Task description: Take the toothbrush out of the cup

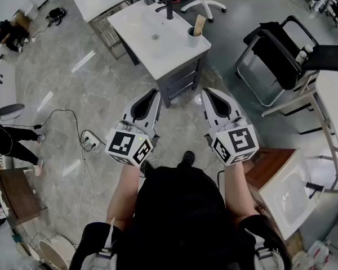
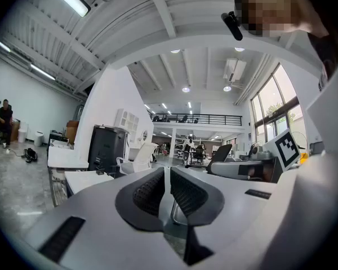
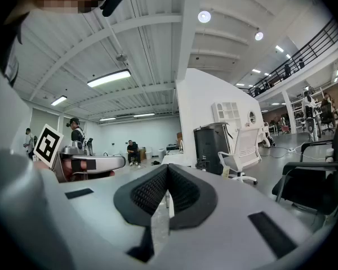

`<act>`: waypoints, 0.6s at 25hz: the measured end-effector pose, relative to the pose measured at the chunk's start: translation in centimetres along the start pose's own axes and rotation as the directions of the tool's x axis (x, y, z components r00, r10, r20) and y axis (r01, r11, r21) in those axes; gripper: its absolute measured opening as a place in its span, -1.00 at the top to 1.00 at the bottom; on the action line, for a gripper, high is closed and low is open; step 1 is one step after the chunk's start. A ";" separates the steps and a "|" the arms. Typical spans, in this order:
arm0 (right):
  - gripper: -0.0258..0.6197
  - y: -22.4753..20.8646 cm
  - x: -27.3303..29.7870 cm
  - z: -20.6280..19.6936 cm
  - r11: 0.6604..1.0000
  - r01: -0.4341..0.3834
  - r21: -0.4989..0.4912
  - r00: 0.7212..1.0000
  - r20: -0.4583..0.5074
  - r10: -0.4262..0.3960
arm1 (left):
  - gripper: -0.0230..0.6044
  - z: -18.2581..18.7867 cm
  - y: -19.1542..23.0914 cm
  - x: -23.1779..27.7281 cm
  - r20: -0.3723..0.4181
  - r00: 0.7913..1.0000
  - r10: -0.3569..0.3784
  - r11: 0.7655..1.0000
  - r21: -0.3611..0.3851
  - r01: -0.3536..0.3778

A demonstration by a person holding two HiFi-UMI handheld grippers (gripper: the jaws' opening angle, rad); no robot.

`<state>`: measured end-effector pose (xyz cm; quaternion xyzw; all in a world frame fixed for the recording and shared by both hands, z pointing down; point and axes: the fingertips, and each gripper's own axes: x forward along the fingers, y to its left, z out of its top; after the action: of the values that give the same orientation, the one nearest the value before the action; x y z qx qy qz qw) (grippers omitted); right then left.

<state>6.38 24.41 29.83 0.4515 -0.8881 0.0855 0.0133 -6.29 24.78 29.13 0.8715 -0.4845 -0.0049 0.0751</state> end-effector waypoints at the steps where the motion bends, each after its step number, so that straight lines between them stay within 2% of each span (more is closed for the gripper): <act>1: 0.83 -0.1 0.0 0.0 1.000 -0.001 -0.004 1.000 -0.003 0.001 | 0.78 0.0 -0.1 0.1 0.002 1.000 0.000 1.000 0.003 0.000; 8: 0.83 -0.7 -0.2 0.0 1.000 -0.008 -0.019 1.000 -0.010 0.007 | 0.85 0.1 -0.7 1.1 -0.010 1.000 -0.011 1.000 0.015 0.011; 15: 0.83 -2.0 -1.1 0.0 1.000 -0.026 0.008 1.000 0.004 0.026 | 0.87 -0.3 -1.7 1.5 -0.021 1.000 0.013 0.999 0.030 -0.013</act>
<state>8.65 24.11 30.05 0.4400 -0.8936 0.0882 0.0085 -4.00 24.43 29.26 0.8693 -0.4895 0.0121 0.0674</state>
